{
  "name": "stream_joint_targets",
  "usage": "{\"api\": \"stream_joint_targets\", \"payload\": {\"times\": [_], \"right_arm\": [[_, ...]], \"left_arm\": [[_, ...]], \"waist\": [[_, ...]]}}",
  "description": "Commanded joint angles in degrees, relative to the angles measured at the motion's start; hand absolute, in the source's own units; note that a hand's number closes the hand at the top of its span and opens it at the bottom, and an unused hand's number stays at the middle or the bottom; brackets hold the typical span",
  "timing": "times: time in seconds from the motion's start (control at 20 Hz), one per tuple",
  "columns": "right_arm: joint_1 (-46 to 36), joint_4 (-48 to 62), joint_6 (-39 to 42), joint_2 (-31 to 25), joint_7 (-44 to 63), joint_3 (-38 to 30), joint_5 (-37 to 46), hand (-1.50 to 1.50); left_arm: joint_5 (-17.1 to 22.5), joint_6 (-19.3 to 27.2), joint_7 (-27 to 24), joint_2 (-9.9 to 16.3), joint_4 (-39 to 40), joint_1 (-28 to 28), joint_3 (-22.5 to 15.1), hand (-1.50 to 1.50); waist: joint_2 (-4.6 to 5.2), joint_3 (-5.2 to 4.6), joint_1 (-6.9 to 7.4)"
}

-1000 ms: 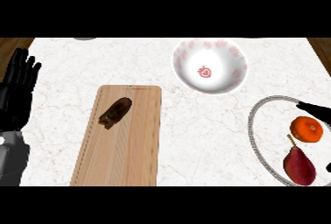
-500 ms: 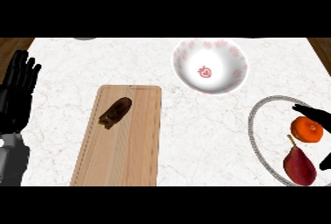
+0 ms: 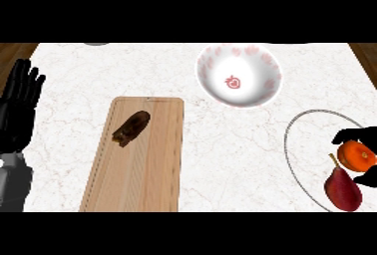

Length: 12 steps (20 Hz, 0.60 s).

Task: Pick the squash from the placemat and place it in the bowl

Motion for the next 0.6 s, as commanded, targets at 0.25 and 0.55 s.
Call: {"api": "stream_joint_targets", "payload": {"times": [0.25, 0.55], "right_arm": [[-3.94, 5.52, -4.76, -1.68, -5.7, -2.06, 0.31, 1.5], [-15.98, 21.86, -4.27, -12.03, -6.31, -5.6, 2.94, 1.5]], "left_arm": [[0.25, 0.41, 4.69, 0.16, -4.62, -0.35, 0.8, 0.0], [0.63, -1.94, 0.74, 0.89, 0.41, -3.23, 1.11, 0.0]], "waist": [[0.08, 0.32, 0.11], [1.42, 0.56, 2.99]]}}
